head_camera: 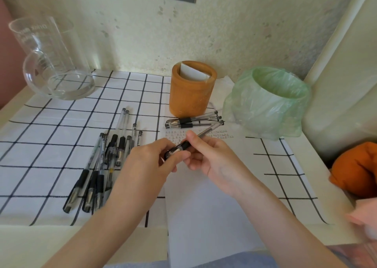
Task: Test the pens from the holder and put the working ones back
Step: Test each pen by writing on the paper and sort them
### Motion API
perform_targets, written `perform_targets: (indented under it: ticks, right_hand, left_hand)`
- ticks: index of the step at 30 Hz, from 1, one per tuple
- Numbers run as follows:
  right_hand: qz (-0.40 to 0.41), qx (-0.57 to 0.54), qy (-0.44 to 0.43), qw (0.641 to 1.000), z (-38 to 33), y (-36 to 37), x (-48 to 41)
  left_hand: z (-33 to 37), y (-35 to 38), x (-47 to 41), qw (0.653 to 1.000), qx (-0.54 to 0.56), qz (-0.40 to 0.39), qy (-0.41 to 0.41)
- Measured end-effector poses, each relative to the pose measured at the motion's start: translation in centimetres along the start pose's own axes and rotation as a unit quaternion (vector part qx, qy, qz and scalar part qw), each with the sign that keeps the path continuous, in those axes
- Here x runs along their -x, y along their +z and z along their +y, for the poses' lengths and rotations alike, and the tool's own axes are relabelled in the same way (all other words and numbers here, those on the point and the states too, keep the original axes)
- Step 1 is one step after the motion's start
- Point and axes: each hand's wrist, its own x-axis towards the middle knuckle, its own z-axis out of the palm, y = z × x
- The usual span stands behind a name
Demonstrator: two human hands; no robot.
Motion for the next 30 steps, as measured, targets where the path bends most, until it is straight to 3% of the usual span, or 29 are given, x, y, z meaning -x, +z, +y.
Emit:
perform_targets:
  ticks: [3,7,14,19,25,30]
  right_hand:
    - [0.024,-0.014,0.024,0.999,-0.2,-0.4,-0.6]
    - [0.032,-0.091,0.079,0.992,-0.8,-1.2,-1.8]
    - [0.068,-0.149,0.039,0.986,-1.6,-1.5,-2.5]
    - [0.078,-0.095,0.032,0.992,-1.3,-2.0,-2.4]
    - [0.039,0.005,0.016,0.999,-1.4,-1.9,-1.8]
    - [0.032,0.066,0.024,0.997,-1.5,-1.4,-1.3]
  left_hand:
    - [-0.4,-0.5,-0.3,0.992,-0.120,0.010,-0.034]
    - [-1.3,-1.5,-0.2,0.954,-0.294,0.042,-0.044]
    - [-2.6,-1.6,0.4,0.888,-0.455,0.016,-0.060]
    - [-2.8,-1.3,0.6,0.870,-0.488,-0.001,-0.064]
    - [-2.3,-0.9,0.5,0.873,-0.484,0.003,-0.057]
    - [-1.3,-1.0,0.0,0.934,-0.348,0.047,-0.062]
